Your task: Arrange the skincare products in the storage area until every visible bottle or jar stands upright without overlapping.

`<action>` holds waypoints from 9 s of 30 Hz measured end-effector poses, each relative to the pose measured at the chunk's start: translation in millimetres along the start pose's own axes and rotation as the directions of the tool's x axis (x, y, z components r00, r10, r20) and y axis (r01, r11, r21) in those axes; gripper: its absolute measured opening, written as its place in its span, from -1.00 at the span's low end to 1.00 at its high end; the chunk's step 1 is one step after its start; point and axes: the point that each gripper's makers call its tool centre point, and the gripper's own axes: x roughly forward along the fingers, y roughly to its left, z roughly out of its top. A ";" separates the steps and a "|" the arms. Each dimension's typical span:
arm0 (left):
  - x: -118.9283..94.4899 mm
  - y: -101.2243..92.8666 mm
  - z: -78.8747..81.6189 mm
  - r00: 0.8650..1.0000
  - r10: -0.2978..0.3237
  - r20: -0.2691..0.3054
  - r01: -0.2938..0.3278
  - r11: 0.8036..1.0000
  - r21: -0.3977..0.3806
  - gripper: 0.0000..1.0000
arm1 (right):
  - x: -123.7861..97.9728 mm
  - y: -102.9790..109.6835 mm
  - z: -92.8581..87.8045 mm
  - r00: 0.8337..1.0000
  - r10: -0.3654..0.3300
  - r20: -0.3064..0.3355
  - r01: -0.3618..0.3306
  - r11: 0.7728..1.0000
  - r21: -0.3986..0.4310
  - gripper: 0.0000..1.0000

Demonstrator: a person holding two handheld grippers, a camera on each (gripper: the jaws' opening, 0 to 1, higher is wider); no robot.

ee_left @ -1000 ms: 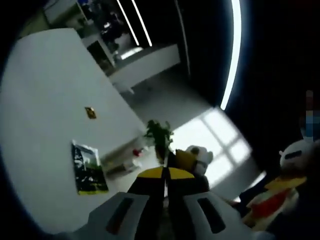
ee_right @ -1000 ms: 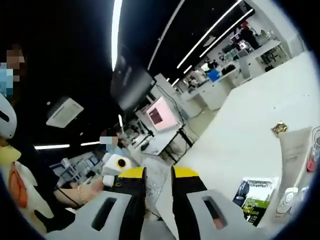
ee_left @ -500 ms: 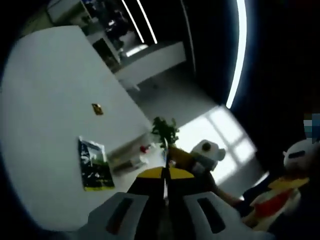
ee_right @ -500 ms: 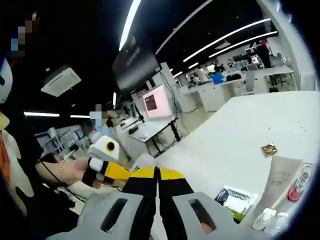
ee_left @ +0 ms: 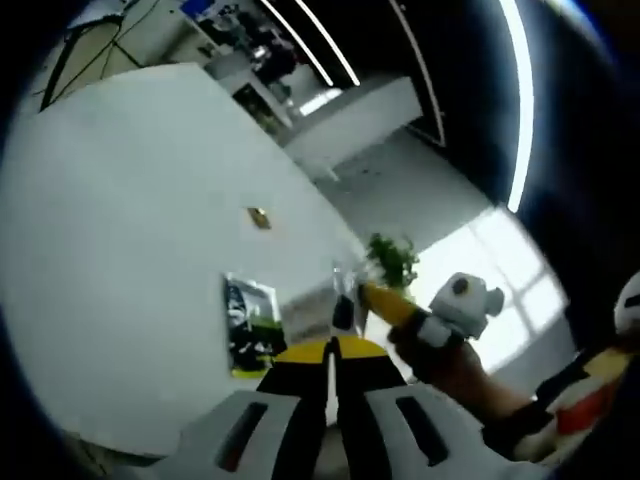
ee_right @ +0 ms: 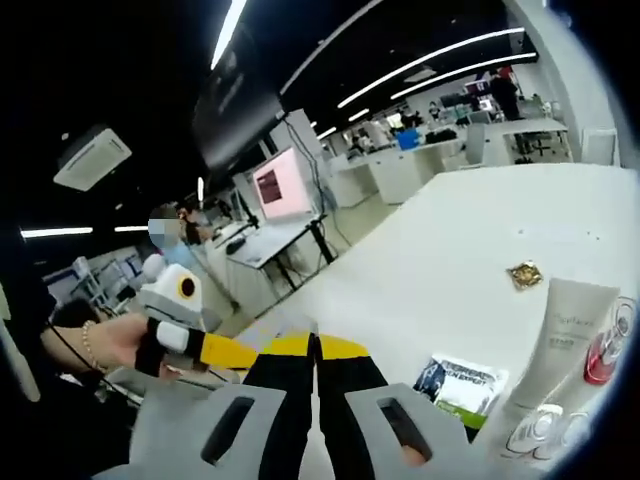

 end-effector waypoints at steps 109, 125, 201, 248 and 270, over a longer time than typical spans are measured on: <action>81.0 129.5 -38.8 0.837 0.512 -0.195 -0.083 0.471 0.878 -0.52 | 78.0 -78.3 -110.3 0.968 -0.175 -0.182 0.106 0.936 -0.336 -0.87; 83.2 125.1 -38.4 0.838 0.519 -0.168 -0.154 0.520 0.840 -0.44 | 71.6 -64.2 -126.4 0.963 -0.141 -0.231 0.064 0.948 -0.313 -0.85; 42.4 99.6 -56.3 0.835 0.525 -0.167 -0.168 0.532 0.830 0.04 | -33.3 -45.4 -127.6 0.962 -0.200 -0.188 0.151 0.957 -0.246 -0.09; -13.8 44.2 -36.6 0.919 0.393 -0.008 -0.254 0.610 0.751 0.77 | -158.1 -74.5 -107.5 0.936 -0.350 -0.049 0.339 0.929 -0.151 0.78; -12.7 55.6 -36.0 0.903 0.430 -0.019 -0.276 0.612 0.741 0.97 | -162.7 -83.8 -113.9 0.920 -0.388 -0.059 0.381 0.919 -0.105 0.99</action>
